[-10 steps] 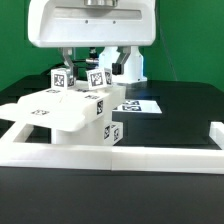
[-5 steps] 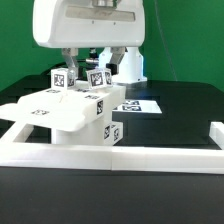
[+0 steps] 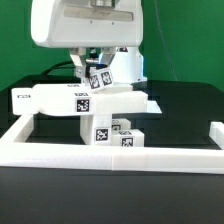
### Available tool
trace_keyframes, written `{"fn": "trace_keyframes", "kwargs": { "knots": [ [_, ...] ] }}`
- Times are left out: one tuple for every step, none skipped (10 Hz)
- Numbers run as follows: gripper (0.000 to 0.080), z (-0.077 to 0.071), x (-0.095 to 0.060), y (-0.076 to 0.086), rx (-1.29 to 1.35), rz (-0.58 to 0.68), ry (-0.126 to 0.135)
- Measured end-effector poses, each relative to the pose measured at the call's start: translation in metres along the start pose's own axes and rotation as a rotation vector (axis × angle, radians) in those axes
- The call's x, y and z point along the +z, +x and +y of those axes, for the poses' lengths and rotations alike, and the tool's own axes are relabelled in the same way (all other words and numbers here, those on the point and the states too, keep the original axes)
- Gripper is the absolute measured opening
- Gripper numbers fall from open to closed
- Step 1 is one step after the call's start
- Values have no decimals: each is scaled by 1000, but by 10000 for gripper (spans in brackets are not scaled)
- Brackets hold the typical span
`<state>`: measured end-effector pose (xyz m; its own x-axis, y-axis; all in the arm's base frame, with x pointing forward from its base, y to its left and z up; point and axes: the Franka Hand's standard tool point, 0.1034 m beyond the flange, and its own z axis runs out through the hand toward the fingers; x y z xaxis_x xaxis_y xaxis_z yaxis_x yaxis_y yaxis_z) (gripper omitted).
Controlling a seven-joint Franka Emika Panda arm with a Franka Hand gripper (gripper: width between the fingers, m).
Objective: Assemble chair
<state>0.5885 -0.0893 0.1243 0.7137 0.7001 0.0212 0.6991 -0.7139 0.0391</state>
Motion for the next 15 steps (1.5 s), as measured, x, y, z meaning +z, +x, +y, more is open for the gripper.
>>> {"fn": "trace_keyframes", "kwargs": {
  "knots": [
    [285,0,0,0,0,0,0],
    [285,0,0,0,1,0,0],
    [285,0,0,0,6,0,0],
    [285,0,0,0,30,0,0],
    [285,0,0,-1,44,0,0],
    [285,0,0,-1,122,0,0],
    [287,0,0,-1,223,0,0],
    [287,0,0,-1,298,0,0],
    [287,0,0,0,383,0,1],
    [287,0,0,0,467,0,1],
    [287,0,0,0,542,0,1],
    [287,0,0,0,571,0,1],
    [287,0,0,0,569,0,1],
    [287,0,0,-1,569,-1,1],
    [387,0,0,-1,569,-1,1]
  ]
}}
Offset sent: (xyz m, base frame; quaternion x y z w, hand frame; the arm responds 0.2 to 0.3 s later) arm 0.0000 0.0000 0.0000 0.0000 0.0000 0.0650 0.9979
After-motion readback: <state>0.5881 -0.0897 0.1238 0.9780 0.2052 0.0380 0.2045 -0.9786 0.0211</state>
